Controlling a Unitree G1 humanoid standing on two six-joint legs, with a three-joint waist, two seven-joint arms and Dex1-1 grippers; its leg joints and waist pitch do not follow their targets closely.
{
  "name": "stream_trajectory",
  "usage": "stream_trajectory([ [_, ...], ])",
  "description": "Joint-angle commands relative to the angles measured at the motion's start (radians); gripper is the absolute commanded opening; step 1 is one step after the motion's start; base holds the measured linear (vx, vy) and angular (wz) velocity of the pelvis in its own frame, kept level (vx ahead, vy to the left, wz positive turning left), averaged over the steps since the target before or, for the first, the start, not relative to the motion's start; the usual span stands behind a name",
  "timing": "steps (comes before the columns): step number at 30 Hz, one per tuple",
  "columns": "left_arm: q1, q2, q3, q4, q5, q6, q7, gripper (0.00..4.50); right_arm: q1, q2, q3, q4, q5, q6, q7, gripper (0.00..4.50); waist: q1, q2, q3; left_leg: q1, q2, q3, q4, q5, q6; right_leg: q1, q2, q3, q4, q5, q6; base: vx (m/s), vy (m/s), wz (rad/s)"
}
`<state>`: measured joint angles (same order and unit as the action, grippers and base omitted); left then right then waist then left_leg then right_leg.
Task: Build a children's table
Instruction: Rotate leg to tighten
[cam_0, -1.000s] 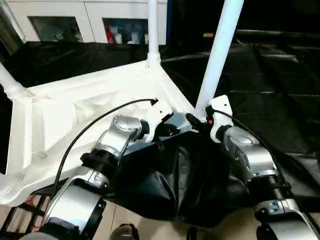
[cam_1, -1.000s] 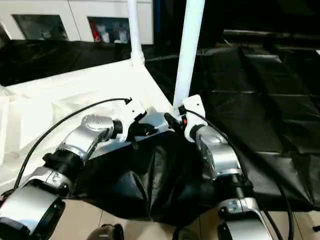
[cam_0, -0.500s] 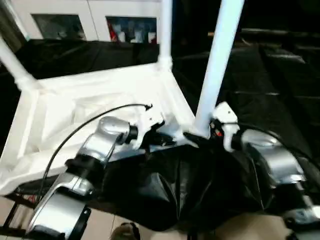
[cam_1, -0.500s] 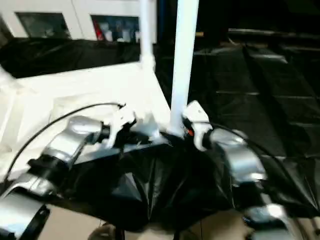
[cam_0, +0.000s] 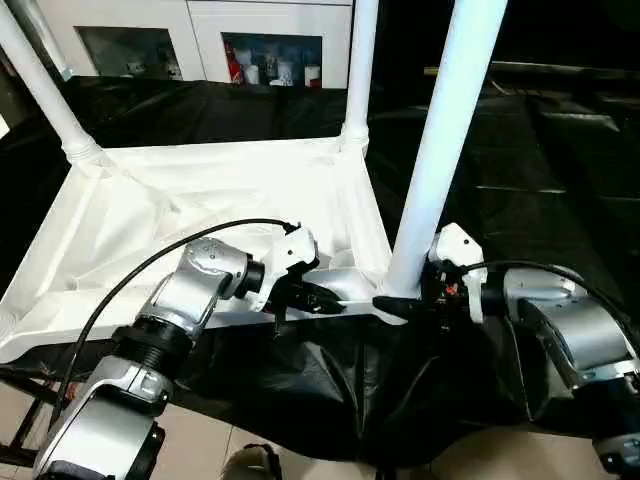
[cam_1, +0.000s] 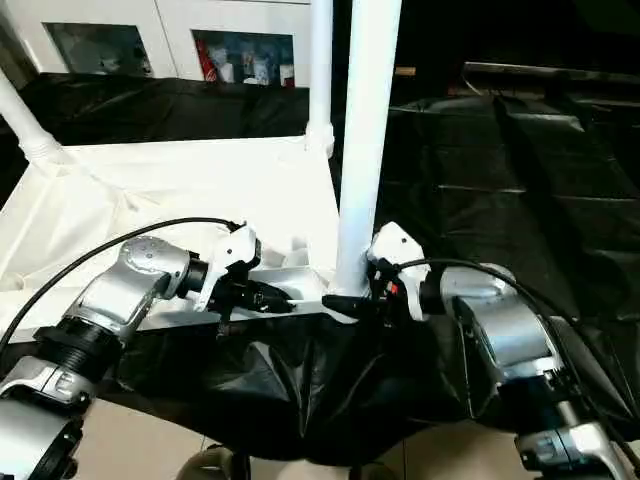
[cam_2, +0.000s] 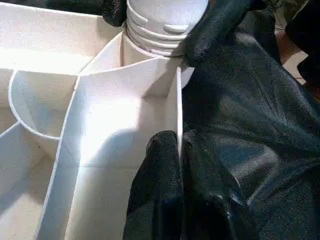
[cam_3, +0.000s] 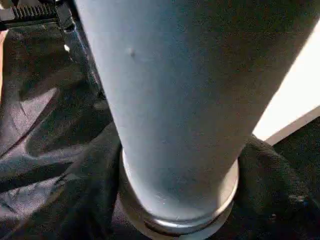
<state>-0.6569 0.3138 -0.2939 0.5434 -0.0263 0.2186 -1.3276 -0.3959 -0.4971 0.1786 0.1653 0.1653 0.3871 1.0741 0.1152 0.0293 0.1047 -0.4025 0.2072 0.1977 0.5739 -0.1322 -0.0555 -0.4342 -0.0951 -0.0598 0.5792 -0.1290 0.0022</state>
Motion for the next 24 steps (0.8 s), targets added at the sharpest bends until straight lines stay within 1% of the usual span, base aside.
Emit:
stream_trajectory([
  [1, -0.025, -0.041, -0.018, -0.056, -0.048, -0.028, -0.03, 0.0, 0.015, 0.031, 0.04, -0.006, 0.002, 0.024, -0.011, 2.83, -0.004, -0.013, -0.086, 0.031, 0.019, -0.01, -0.062, -0.315, 0.04, 0.053, -0.041, 0.03, -0.066, -0.349, -0.203, 0.0, 0.0, 0.0],
  [5, -0.041, -0.066, 0.002, -0.03, -0.036, -0.025, 0.04, 0.0, 0.007, 0.083, 0.022, 0.034, -0.024, 0.025, -0.127, 2.76, -0.008, -0.014, -0.086, 0.029, 0.016, -0.012, -0.063, -0.32, 0.031, 0.053, -0.042, 0.029, -0.067, -0.364, -0.197, 0.0, 0.0, 0.0],
  [6, -0.051, -0.079, 0.011, -0.016, -0.03, -0.02, 0.074, 0.0, -0.003, 0.114, 0.006, 0.062, -0.037, 0.033, -0.197, 2.76, -0.011, -0.016, -0.087, 0.03, 0.015, -0.012, -0.062, -0.323, 0.027, 0.053, -0.042, 0.028, -0.07, -0.383, -0.19, 0.0, 0.0, 0.0],
  [7, -0.059, -0.09, 0.018, -0.003, -0.024, -0.02, 0.101, 0.0, -0.01, 0.139, -0.009, 0.083, -0.046, 0.043, -0.253, 2.75, -0.014, -0.015, -0.088, 0.031, 0.012, -0.012, -0.061, -0.324, 0.02, 0.05, -0.042, 0.028, -0.072, -0.402, -0.185, 0.0, 0.0, 0.0],
  [9, -0.083, -0.117, 0.034, 0.032, -0.01, -0.006, 0.175, 0.0, -0.027, 0.199, -0.045, 0.129, -0.061, 0.06, -0.375, 2.75, -0.02, -0.016, -0.086, 0.03, 0.01, -0.015, -0.064, -0.339, 0.009, 0.052, -0.042, 0.024, -0.076, -0.44, -0.167, 0.0, 0.0, 0.0],
  [10, -0.096, -0.133, 0.042, 0.052, -0.001, -0.008, 0.219, 0.0, -0.039, 0.235, -0.069, 0.156, -0.064, 0.076, -0.445, 2.75, -0.026, -0.014, -0.086, 0.032, 0.009, -0.015, -0.064, -0.347, 0.002, 0.048, -0.042, 0.024, -0.079, -0.456, -0.162, 0.0, 0.0, 0.0],
  [11, -0.111, -0.15, 0.054, 0.074, 0.005, 0.002, 0.267, 0.0, -0.05, 0.269, -0.092, 0.182, -0.068, 0.093, -0.511, 2.75, -0.029, -0.016, -0.085, 0.032, 0.008, -0.015, -0.064, -0.353, 0.0, 0.047, -0.041, 0.023, -0.081, -0.466, -0.157, 0.0, 0.0, 0.0],
  [12, -0.111, -0.15, 0.054, 0.074, 0.005, 0.002, 0.267, 0.0, -0.05, 0.269, -0.092, 0.182, -0.068, 0.093, -0.511, 2.75, -0.032, -0.015, -0.084, 0.032, 0.007, -0.018, -0.065, -0.362, -0.003, 0.049, -0.042, 0.02, -0.084, -0.489, -0.148, 0.0, 0.0, 0.0],
  [13, -0.139, -0.182, 0.075, 0.114, 0.009, 0.015, 0.35, 0.0, -0.076, 0.336, -0.132, 0.243, -0.071, 0.094, -0.636, 2.74, -0.035, -0.015, -0.086, 0.032, 0.008, -0.017, -0.064, -0.361, -0.002, 0.048, -0.044, 0.021, -0.086, -0.491, -0.142, 0.0, 0.0, 0.0],
  [14, -0.139, -0.182, 0.075, 0.114, 0.009, 0.015, 0.35, 0.0, -0.076, 0.336, -0.132, 0.243, -0.071, 0.094, -0.636, 2.74, -0.036, -0.014, -0.084, 0.033, 0.006, -0.016, -0.064, -0.365, -0.003, 0.045, -0.042, 0.021, -0.089, -0.499, -0.138, 0.0, 0.0, 0.0],
  [15, -0.146, -0.189, 0.08, 0.123, 0.009, 0.018, 0.369, 0.0, -0.082, 0.346, -0.135, 0.255, -0.072, 0.085, -0.654, 2.74, -0.033, -0.013, -0.087, 0.036, 0.005, -0.018, -0.064, -0.365, -0.004, 0.048, -0.042, 0.019, -0.089, -0.5, -0.131, 0.0, 0.0, 0.0],
  [16, -0.169, -0.215, 0.095, 0.152, 0.008, 0.021, 0.426, 0.0, -0.102, 0.38, -0.137, 0.296, -0.081, 0.043, -0.703, 2.74, -0.035, -0.011, -0.087, 0.034, 0.006, -0.017, -0.064, -0.362, -0.004, 0.045, -0.042, 0.02, -0.089, -0.483, -0.135, 0.0, 0.0, 0.0],
  [17, -0.176, -0.223, 0.099, 0.161, 0.009, 0.019, 0.441, 0.0, -0.109, 0.389, -0.135, 0.308, -0.085, 0.028, -0.715, 2.74, -0.035, -0.011, -0.088, 0.036, 0.006, -0.017, -0.064, -0.364, -0.005, 0.044, -0.041, 0.02, -0.089, -0.478, -0.135, 0.0, 0.0, 0.0],
  [18, -0.179, -0.227, 0.097, 0.164, 0.012, 0.01, 0.444, 0.0, -0.116, 0.401, -0.128, 0.319, -0.083, -0.005, -0.705, 2.74, -0.033, -0.011, -0.089, 0.037, 0.005, -0.015, -0.063, -0.36, -0.002, 0.045, -0.04, 0.021, -0.087, -0.453, -0.14, 0.0, 0.0, 0.0],
  [19, -0.181, -0.231, 0.094, 0.168, 0.014, 0.0, 0.442, 0.0, -0.123, 0.413, -0.129, 0.326, -0.077, -0.022, -0.695, 2.74, -0.032, -0.014, -0.089, 0.031, 0.006, -0.015, -0.064, -0.347, 0.005, 0.049, -0.039, 0.022, -0.083, -0.419, -0.147, 0.0, 0.0, 0.0],
  [20, -0.181, -0.233, 0.092, 0.166, 0.015, -0.01, 0.431, 0.0, -0.129, 0.424, -0.131, 0.324, -0.069, -0.025, -0.678, 3.3, -0.031, -0.014, -0.091, 0.03, 0.006, -0.014, -0.063, -0.337, 0.009, 0.052, -0.04, 0.023, -0.08, -0.4, -0.152, 0.0, 0.0, 0.0],
  [21, -0.181, -0.233, 0.092, 0.166, 0.015, -0.01, 0.431, 0.0, -0.129, 0.424, -0.131, 0.324, -0.069, -0.025, -0.678, 3.44, -0.031, -0.013, -0.092, 0.028, 0.007, -0.014, -0.063, -0.319, 0.017, 0.054, -0.039, 0.024, -0.075, -0.363, -0.163, 0.0, 0.0, 0.0],
  [22, -0.179, -0.232, 0.089, 0.163, 0.017, -0.017, 0.42, 0.0, -0.132, 0.428, -0.131, 0.32, -0.065, -0.023, -0.662, 3.44, -0.03, -0.013, -0.093, 0.028, 0.007, -0.012, -0.061, -0.304, 0.024, 0.055, -0.038, 0.025, -0.071, -0.332, -0.175, 0.0, 0.0, 0.0],
  [23, -0.179, -0.23, 0.088, 0.163, 0.017, -0.025, 0.411, 0.0, -0.136, 0.429, -0.129, 0.319, -0.068, -0.021, -0.657, 3.51, -0.03, -0.013, -0.093, 0.028, 0.006, -0.011, -0.06, -0.301, 0.028, 0.055, -0.038, 0.026, -0.071, -0.323, -0.181, 0.0, 0.0, 0.0],
  [24, -0.178, -0.228, 0.086, 0.163, 0.016, -0.027, 0.405, 0.0, -0.136, 0.426, -0.125, 0.318, -0.071, -0.025, -0.652, 3.64, -0.031, -0.014, -0.093, 0.025, 0.006, -0.012, -0.061, -0.293, 0.033, 0.058, -0.038, 0.025, -0.067, -0.312, -0.187, 0.0, 0.0, 0.0],
])
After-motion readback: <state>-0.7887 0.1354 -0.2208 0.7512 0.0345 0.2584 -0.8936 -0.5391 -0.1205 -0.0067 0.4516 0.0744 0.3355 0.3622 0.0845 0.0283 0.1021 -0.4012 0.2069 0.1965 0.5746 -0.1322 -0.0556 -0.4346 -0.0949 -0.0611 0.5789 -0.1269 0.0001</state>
